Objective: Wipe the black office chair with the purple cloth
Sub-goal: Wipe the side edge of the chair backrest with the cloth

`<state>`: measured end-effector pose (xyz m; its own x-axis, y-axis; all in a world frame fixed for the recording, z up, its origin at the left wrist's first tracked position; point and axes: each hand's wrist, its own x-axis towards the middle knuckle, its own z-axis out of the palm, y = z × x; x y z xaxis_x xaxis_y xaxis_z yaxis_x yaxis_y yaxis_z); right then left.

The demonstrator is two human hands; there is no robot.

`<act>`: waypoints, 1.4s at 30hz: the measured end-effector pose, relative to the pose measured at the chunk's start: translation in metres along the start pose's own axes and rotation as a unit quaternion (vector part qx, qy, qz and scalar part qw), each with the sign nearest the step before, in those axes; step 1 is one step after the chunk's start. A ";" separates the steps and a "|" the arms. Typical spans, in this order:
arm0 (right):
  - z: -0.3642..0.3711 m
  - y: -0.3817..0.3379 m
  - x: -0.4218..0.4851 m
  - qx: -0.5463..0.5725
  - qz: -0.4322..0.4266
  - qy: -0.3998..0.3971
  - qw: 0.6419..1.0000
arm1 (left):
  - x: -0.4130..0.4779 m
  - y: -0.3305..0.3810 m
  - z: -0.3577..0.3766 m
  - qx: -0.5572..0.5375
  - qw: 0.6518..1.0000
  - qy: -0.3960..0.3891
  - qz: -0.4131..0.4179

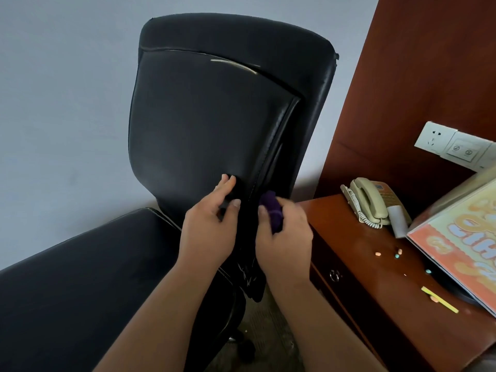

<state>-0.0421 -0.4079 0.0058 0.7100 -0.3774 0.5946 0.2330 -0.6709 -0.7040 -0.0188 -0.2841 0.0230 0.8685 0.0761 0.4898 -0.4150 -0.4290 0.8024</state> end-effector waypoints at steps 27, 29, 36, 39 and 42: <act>0.010 0.032 -0.020 0.169 0.052 -0.054 0.983 | -0.001 -0.003 0.002 -0.015 1.000 0.000 -0.010; 0.011 0.039 -0.032 0.198 0.098 -0.085 0.972 | -0.001 -0.003 0.002 -0.017 1.000 -0.003 -0.013; -0.007 -0.007 0.009 0.195 0.078 -0.018 0.978 | 0.000 -0.001 0.002 -0.024 1.000 0.006 -0.008; -0.022 -0.046 0.053 0.259 0.058 0.032 0.963 | 0.000 -0.002 0.002 -0.029 1.000 0.009 -0.007; -0.032 -0.064 0.081 0.252 0.022 0.053 0.966 | 0.001 -0.005 0.000 -0.049 0.999 0.000 -0.014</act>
<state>-0.0204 -0.4161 0.1111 0.6608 -0.4790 0.5779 0.5179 -0.2663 -0.8129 -0.0160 -0.2816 0.0193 0.8800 0.0878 0.4667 -0.4147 -0.3369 0.8453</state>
